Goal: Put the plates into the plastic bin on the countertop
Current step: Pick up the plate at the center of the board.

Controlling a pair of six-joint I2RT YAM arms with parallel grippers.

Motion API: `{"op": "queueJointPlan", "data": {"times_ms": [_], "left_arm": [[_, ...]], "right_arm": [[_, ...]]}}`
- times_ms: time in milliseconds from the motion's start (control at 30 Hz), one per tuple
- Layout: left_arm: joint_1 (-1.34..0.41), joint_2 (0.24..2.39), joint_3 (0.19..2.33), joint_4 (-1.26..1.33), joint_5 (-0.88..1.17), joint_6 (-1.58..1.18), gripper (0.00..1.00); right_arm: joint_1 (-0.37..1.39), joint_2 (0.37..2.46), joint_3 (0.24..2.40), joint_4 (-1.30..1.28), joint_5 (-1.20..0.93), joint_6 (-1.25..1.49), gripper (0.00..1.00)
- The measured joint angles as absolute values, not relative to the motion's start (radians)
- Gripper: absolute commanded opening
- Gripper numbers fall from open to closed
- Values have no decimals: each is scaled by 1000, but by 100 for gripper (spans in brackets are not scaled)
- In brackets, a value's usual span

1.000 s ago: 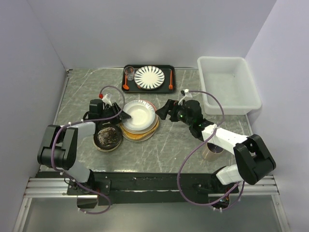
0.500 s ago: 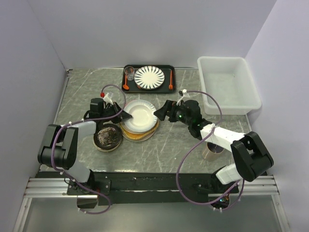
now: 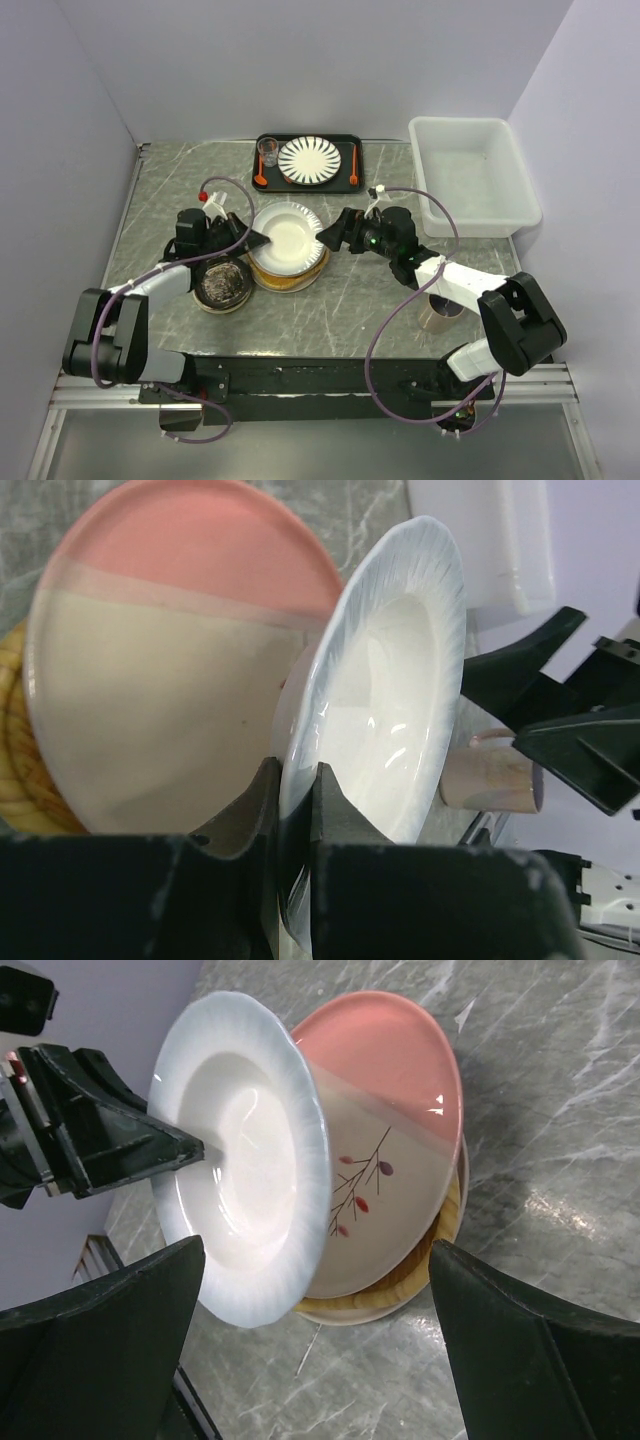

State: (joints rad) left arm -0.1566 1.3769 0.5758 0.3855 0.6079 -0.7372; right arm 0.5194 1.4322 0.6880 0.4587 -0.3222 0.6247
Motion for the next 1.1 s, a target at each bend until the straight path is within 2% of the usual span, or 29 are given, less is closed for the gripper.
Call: {"op": "queueJointPlan", "data": {"times_ms": [267,500,633,700,733,767,900,1100], "left_arm": [[-157,1349,576,424,661,-767,1],[-162,1342,576,446,678,-786,1],[-174,1339,575,466,692,-802,1],[-182,1339,575,467,696,-804,1],[-186,1339,575,467,698,-805,1],[-191,1339,575,467,701,-806,1],[-200,1339,564,474,693,-805,1],[-212,1338,559,491,682,-765,1]], "right_arm": [[520,1435,688,489,-378,640,100],[542,1475,693,504,-413,650,92],[553,1498,709,513,-426,661,77],[554,1509,713,519,-437,665,64],[554,1516,715,526,-442,667,56],[554,1523,715,534,-446,672,42],[557,1539,716,561,-460,702,0],[553,1553,716,561,-422,739,0]]}}
